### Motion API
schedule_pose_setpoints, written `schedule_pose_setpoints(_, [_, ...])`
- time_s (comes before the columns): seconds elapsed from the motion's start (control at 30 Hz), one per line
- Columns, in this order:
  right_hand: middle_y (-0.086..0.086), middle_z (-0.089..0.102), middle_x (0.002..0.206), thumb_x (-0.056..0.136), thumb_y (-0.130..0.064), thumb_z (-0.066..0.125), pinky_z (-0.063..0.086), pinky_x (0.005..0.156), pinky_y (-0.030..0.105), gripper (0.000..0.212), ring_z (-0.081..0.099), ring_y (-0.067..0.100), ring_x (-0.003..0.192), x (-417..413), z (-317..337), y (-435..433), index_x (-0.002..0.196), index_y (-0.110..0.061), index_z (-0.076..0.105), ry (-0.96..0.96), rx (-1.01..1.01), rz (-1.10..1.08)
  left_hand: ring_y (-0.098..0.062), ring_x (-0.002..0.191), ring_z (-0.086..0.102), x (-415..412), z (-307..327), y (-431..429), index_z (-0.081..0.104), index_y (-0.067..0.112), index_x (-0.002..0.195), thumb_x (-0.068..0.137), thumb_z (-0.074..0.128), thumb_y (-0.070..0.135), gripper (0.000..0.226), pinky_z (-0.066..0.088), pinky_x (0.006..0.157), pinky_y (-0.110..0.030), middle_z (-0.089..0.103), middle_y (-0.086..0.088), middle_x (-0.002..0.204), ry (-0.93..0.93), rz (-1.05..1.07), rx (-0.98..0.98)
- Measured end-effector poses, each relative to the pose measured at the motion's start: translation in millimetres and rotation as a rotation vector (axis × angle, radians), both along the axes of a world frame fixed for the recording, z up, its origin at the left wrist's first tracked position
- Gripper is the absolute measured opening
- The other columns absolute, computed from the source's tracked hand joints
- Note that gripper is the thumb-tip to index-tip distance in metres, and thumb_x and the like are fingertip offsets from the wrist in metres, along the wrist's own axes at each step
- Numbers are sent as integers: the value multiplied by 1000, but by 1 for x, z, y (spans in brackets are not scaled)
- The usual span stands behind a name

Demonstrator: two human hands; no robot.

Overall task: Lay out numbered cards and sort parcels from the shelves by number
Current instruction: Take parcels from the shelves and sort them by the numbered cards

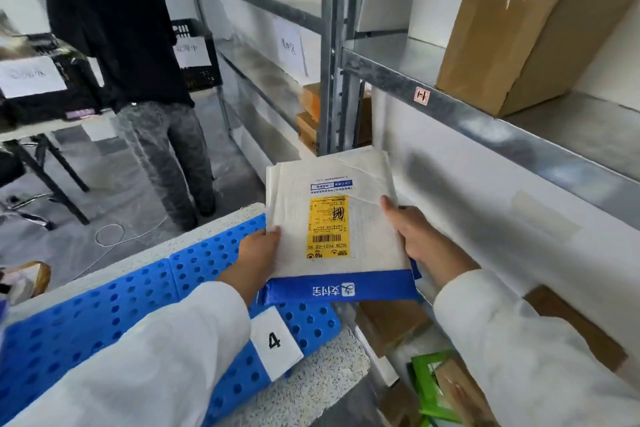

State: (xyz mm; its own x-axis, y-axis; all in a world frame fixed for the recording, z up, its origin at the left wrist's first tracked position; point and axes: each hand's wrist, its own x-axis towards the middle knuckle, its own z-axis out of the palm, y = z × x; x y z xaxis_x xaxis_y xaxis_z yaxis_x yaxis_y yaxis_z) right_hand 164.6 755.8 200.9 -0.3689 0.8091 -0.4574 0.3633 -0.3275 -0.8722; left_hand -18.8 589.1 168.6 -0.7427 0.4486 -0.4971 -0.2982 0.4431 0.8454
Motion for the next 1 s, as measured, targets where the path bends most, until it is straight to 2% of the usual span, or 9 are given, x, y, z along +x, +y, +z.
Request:
schedule_pose_setpoints(0.13, [15,67,110,94,-47,52,47,98,50,48,63,32,103,-28,12,-64,114,-4,59,53,-18,118,-25,96,54,-20,17,-82,58,6,128,97,54,31,39,46,97,-38,59,-6,115,-5,114,52])
schedule_pose_setpoints(0.27, [9,60,122,102,-21,44,41,104,48,31,55,29,115,-66,17,-137,126,-3,51,8,36,291,-27,103,59,-48,31,-180,59,9,128,95,59,28,38,48,99,-44,61,-5,117,-15,241,90])
schedule_pose_setpoints(0.37, [6,60,114,103,-15,41,47,91,41,24,56,25,103,-96,21,-192,125,-13,50,-29,96,382,-27,97,60,-68,40,-251,63,10,121,96,57,21,28,50,92,-39,62,-6,109,3,277,134])
schedule_pose_setpoints(0.47, [4,64,111,103,-19,42,50,92,49,24,60,27,103,-127,21,-244,124,-14,52,-35,142,467,-24,91,60,-78,46,-320,67,9,107,98,54,18,18,49,88,-36,64,-6,107,10,329,177])
schedule_pose_setpoints(0.53, [4,65,113,102,-21,43,53,87,47,29,62,27,103,-146,18,-273,129,-15,52,-18,157,510,-19,80,57,-80,50,-358,67,10,94,98,55,16,14,48,78,-32,63,-5,96,28,394,184])
schedule_pose_setpoints(0.7, [5,66,110,101,-22,45,54,78,40,25,63,25,100,-194,21,-351,124,-16,54,4,186,636,-15,75,55,-90,56,-448,64,13,110,97,55,13,16,45,76,-30,60,-5,99,70,533,229])
schedule_pose_setpoints(0.77, [6,65,110,101,-22,46,52,72,36,25,62,25,99,-213,23,-379,123,-13,53,14,195,683,-20,86,59,-96,56,-480,64,9,117,97,56,15,23,46,83,-32,62,-4,103,66,565,241])
schedule_pose_setpoints(0.87, [7,64,114,99,-28,51,52,80,40,28,61,26,102,-241,24,-414,123,-13,52,41,185,753,-27,103,61,-104,54,-522,66,11,118,95,58,21,26,50,96,-41,65,-6,113,90,610,205])
schedule_pose_setpoints(1.0, [4,63,114,96,-33,55,51,85,43,30,60,24,102,-284,19,-455,119,-15,52,35,192,837,-28,100,63,-124,53,-564,67,17,112,95,59,24,20,52,92,-44,66,-6,114,70,694,179])
